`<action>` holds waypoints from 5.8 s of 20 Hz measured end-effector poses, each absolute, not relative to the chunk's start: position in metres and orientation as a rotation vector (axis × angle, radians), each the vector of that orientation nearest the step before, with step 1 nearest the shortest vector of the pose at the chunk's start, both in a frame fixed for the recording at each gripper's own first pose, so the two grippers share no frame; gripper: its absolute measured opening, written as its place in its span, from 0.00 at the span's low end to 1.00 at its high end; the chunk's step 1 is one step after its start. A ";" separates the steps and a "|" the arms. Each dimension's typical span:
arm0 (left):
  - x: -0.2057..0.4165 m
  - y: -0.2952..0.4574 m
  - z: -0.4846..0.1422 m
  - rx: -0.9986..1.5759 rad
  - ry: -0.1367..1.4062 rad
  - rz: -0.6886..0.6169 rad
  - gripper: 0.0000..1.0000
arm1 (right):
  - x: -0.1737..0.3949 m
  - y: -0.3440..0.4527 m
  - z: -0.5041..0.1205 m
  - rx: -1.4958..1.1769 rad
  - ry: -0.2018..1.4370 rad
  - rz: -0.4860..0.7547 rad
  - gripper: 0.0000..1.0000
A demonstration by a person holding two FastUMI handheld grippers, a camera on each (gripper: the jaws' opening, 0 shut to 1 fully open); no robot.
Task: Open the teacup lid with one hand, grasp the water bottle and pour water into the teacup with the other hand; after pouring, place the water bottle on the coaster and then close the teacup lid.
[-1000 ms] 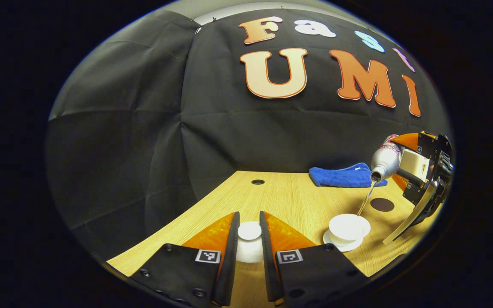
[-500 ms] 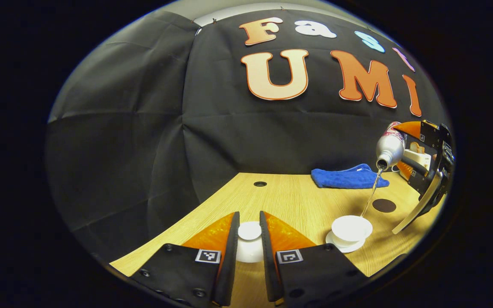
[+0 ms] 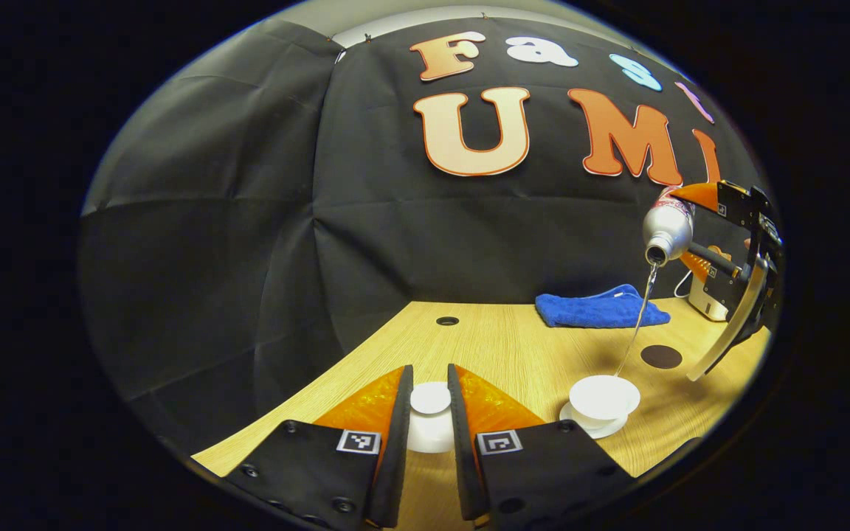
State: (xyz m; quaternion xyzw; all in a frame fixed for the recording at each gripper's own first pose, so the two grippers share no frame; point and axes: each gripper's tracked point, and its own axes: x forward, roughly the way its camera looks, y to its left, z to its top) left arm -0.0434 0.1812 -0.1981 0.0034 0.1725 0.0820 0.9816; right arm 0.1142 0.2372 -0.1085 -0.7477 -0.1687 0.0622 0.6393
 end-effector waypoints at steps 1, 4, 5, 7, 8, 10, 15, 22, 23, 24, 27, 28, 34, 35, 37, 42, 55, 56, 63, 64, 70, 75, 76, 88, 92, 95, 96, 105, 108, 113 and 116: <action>-0.043 0.181 -0.197 0.006 0.347 0.165 0.34 | 0.114 0.238 -0.108 -1.710 -0.391 0.142 0.76; -0.044 0.182 -0.198 0.009 0.348 0.165 0.34 | 0.113 0.238 -0.110 -1.727 -0.395 0.150 0.76; -0.043 0.182 -0.197 0.009 0.348 0.165 0.34 | 0.114 0.238 -0.108 -1.737 -0.399 0.151 0.76; -0.043 0.181 -0.198 0.005 0.350 0.163 0.34 | 0.113 0.238 -0.110 -1.751 -0.401 0.164 0.76; -0.043 0.180 -0.199 0.002 0.352 0.161 0.34 | 0.112 0.239 -0.111 -1.758 -0.400 0.174 0.76; -0.045 0.180 -0.202 -0.003 0.360 0.161 0.34 | 0.111 0.239 -0.109 -1.776 -0.409 0.185 0.76; -0.047 0.180 -0.202 -0.003 0.366 0.164 0.34 | 0.111 0.242 -0.110 -1.807 -0.422 0.217 0.76; -0.049 0.175 -0.201 0.001 0.360 0.159 0.34 | 0.112 0.245 -0.108 -1.848 -0.440 0.262 0.76; -0.049 0.173 -0.200 -0.001 0.359 0.156 0.34 | 0.114 0.244 -0.110 -1.849 -0.439 0.270 0.76; -0.047 0.172 -0.201 -0.002 0.360 0.155 0.34 | 0.113 0.245 -0.109 -1.849 -0.443 0.274 0.76; -0.047 0.167 -0.198 0.007 0.360 0.148 0.34 | 0.114 0.247 -0.112 -1.845 -0.443 0.305 0.76; -0.045 0.166 -0.198 0.010 0.356 0.145 0.34 | 0.114 0.247 -0.114 -1.843 -0.439 0.319 0.76; -0.044 0.158 -0.204 0.011 0.367 0.141 0.34 | 0.115 0.245 -0.123 -1.790 -0.394 0.366 0.76; -0.043 0.156 -0.205 0.012 0.371 0.137 0.34 | 0.115 0.245 -0.124 -1.776 -0.383 0.371 0.76; -0.042 0.149 -0.202 0.012 0.366 0.128 0.34 | 0.118 0.243 -0.130 -1.735 -0.345 0.390 0.76; -0.036 0.134 -0.196 0.000 0.347 0.099 0.34 | 0.120 0.233 -0.154 -1.548 -0.199 0.441 0.76; -0.013 0.069 -0.184 -0.006 0.313 -0.017 0.34 | 0.132 0.172 -0.146 -0.971 0.096 0.396 0.76; -0.012 0.064 -0.184 -0.005 0.313 -0.024 0.33 | 0.132 0.168 -0.143 -0.925 0.110 0.392 0.77; -0.003 0.028 -0.195 -0.011 0.335 -0.083 0.34 | 0.132 0.143 -0.130 -0.635 0.178 0.366 0.77; -0.002 0.023 -0.197 -0.013 0.341 -0.090 0.34 | 0.136 0.138 -0.128 -0.593 0.180 0.353 0.77; 0.000 0.003 -0.219 -0.006 0.386 -0.115 0.30 | 0.144 0.120 -0.128 -0.433 0.213 0.327 0.77; 0.002 -0.004 -0.233 0.018 0.414 -0.116 0.34 | 0.148 0.111 -0.132 -0.322 0.239 0.327 0.76; 0.002 -0.006 -0.235 0.020 0.420 -0.116 0.34 | 0.150 0.110 -0.134 -0.298 0.248 0.327 0.76; 0.003 -0.006 -0.259 0.055 0.487 -0.108 0.34 | 0.157 0.110 -0.157 -0.093 0.350 0.320 0.77; 0.002 -0.006 -0.259 0.056 0.490 -0.109 0.35 | 0.162 0.112 -0.170 -0.054 0.380 0.325 0.76; 0.002 -0.006 -0.258 0.048 0.483 -0.108 0.37 | 0.164 0.112 -0.185 -0.031 0.415 0.322 0.77; 0.002 -0.005 -0.257 0.048 0.480 -0.105 0.44 | 0.166 0.113 -0.190 -0.022 0.427 0.320 0.77; 0.005 -0.003 -0.236 0.029 0.406 -0.089 0.77 | 0.169 0.117 -0.211 0.015 0.478 0.324 0.76; 0.006 -0.001 -0.236 0.031 0.401 -0.080 0.77 | 0.168 0.118 -0.218 0.020 0.497 0.324 0.76; 0.006 0.000 -0.240 0.025 0.411 -0.071 0.81 | 0.163 0.121 -0.237 0.027 0.555 0.324 0.76; 0.005 0.000 -0.237 0.021 0.408 -0.066 0.81 | 0.164 0.119 -0.238 0.036 0.562 0.315 0.77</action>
